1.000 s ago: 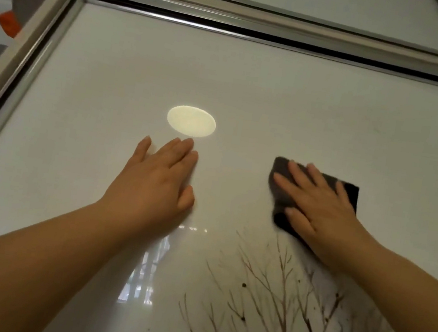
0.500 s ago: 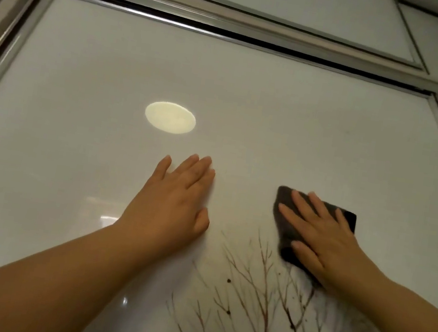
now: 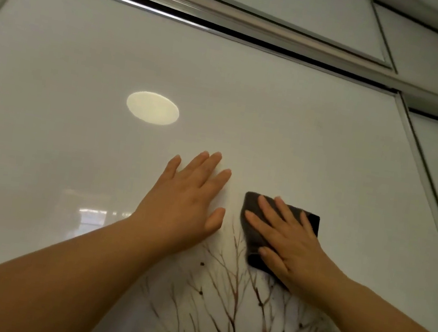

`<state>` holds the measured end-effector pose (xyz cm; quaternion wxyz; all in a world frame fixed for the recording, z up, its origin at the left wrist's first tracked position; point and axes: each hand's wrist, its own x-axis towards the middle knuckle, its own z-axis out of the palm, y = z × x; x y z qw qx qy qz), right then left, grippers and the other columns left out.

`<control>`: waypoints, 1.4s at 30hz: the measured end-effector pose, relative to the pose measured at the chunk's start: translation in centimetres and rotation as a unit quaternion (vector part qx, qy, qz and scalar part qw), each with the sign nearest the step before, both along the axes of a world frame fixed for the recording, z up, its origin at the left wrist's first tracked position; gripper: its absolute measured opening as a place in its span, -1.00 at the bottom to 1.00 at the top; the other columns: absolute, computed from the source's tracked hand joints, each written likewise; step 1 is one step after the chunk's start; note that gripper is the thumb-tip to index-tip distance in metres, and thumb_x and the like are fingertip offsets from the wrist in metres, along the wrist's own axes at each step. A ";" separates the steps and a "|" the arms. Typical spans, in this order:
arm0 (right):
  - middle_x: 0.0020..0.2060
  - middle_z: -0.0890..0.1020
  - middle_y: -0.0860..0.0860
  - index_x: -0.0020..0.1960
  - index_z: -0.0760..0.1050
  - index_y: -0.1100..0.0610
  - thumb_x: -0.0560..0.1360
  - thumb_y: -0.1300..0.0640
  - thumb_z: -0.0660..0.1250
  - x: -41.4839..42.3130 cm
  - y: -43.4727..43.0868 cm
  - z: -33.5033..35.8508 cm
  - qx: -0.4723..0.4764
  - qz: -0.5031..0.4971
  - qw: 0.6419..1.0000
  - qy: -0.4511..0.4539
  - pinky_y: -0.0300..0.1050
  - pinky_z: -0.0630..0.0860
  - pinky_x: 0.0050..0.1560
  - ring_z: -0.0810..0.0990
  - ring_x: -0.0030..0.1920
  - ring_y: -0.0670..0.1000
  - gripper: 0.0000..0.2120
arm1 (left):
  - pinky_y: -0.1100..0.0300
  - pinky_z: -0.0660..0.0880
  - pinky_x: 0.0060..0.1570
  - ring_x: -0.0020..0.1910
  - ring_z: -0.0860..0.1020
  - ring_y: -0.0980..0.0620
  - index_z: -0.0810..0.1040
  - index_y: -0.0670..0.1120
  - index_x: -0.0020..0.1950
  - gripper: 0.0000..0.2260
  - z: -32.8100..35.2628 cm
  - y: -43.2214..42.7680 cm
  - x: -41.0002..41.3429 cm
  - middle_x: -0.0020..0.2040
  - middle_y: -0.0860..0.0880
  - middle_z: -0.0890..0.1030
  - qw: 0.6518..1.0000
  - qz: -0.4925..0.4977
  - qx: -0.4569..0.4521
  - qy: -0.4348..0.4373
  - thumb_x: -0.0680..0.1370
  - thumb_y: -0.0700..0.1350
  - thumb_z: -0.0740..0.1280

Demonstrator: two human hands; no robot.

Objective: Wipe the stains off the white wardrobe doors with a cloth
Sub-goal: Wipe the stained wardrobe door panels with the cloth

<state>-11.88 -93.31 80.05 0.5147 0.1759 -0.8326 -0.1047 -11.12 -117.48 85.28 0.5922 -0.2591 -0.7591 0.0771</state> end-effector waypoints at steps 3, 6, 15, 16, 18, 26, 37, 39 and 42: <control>0.45 -0.29 -0.24 0.37 -0.33 -0.41 0.47 -0.25 -0.20 -0.3 4.4 1.2 -0.055 -0.010 0.998 0.022 0.12 -0.18 0.45 -0.32 0.46 -0.10 -0.49 | -0.08 -0.21 0.42 0.48 -0.24 0.04 -0.19 0.11 0.49 -0.39 -0.1 0.0 0.0 0.53 0.02 -0.21 1.000 0.017 0.003 0.015 0.49 0.30 -0.23; 0.49 -0.20 -0.16 0.43 -0.20 -0.30 0.58 -0.14 -0.07 -0.9 6.8 5.5 -0.179 -0.015 0.983 0.027 0.26 -0.07 0.43 -0.19 0.50 0.02 -0.51 | -0.06 -0.20 0.42 0.48 -0.20 0.05 -0.15 0.11 0.50 -0.34 -0.1 0.2 0.1 0.54 0.03 -0.16 0.999 0.030 0.007 0.022 0.43 0.30 -0.30; 0.47 -0.27 -0.17 0.46 -0.24 -0.24 0.50 -0.21 -0.16 -1.6 3.6 2.6 0.028 0.038 0.998 0.051 0.20 -0.29 0.40 -0.36 0.46 -0.03 -0.44 | -0.04 -0.20 0.42 0.49 -0.17 0.06 -0.09 0.07 0.51 -0.41 0.7 6.5 -0.5 0.54 0.02 -0.10 0.999 0.019 0.039 0.024 0.50 0.21 -0.27; 0.48 -0.25 -0.18 0.46 -0.23 -0.26 0.50 -0.22 -0.16 -1.6 5.1 1.4 0.063 0.040 0.996 0.047 0.18 -0.30 0.40 -0.35 0.46 -0.03 -0.45 | -0.04 -0.20 0.42 0.48 -0.17 0.06 -0.09 0.07 0.51 -0.42 0.7 7.3 -0.6 0.54 0.02 -0.10 0.999 0.020 0.036 0.026 0.50 0.20 -0.27; 0.50 -0.20 -0.17 0.47 -0.22 -0.28 0.53 -0.22 -0.12 -1.8 8.8 0.1 0.106 0.032 0.993 0.042 0.16 -0.26 0.40 -0.29 0.48 -0.03 -0.46 | -0.05 -0.18 0.42 0.49 -0.16 0.05 -0.07 0.07 0.51 -0.44 0.5 8.4 -0.7 0.54 0.01 -0.09 0.999 0.025 0.034 0.031 0.52 0.18 -0.25; 0.46 -0.32 -0.18 0.41 -0.32 -0.29 0.58 -0.17 -0.13 -2.0 14.8 6.9 -0.082 -0.006 0.996 0.028 0.21 -0.20 0.44 -0.33 0.47 -0.03 -0.50 | -0.08 -0.11 0.42 0.49 -0.07 0.02 0.06 0.04 0.51 -0.46 0.0 11.5 -0.5 0.54 -0.02 0.02 0.997 0.040 0.047 0.045 0.54 0.16 -0.18; 0.51 -0.10 -0.17 0.49 -0.14 -0.24 0.54 -0.20 -0.07 -2.6 17.9 0.1 0.122 0.057 0.989 0.056 0.12 -0.22 0.43 -0.23 0.49 -0.05 -0.46 | -0.07 -0.07 0.42 0.49 -0.07 0.01 0.04 0.02 0.51 -0.41 -0.6 16.0 -0.5 0.54 -0.03 0.02 0.996 0.055 0.065 0.027 0.49 0.16 -0.20; 0.50 -0.09 -0.17 0.46 -0.19 -0.29 0.52 -0.23 -0.09 -2.7 20.7 1.6 0.061 0.034 0.996 0.061 0.19 -0.08 0.45 -0.20 0.49 -0.05 -0.45 | -0.08 -0.06 0.42 0.49 -0.05 0.00 0.06 0.01 0.51 -0.41 -0.6 16.2 -0.6 0.54 -0.04 0.02 0.997 0.051 0.061 0.024 0.50 0.17 -0.18; 0.46 -0.27 -0.22 0.39 -0.34 -0.36 0.53 -0.24 -0.15 -2.5 21.5 5.3 -0.051 0.013 0.997 0.049 0.20 -0.12 0.45 -0.28 0.47 -0.07 -0.49 | -0.06 -0.12 0.42 0.49 -0.13 0.01 -0.02 0.04 0.51 -0.42 -0.6 16.0 -1.2 0.54 -0.02 -0.07 0.996 0.064 0.055 0.015 0.51 0.19 -0.19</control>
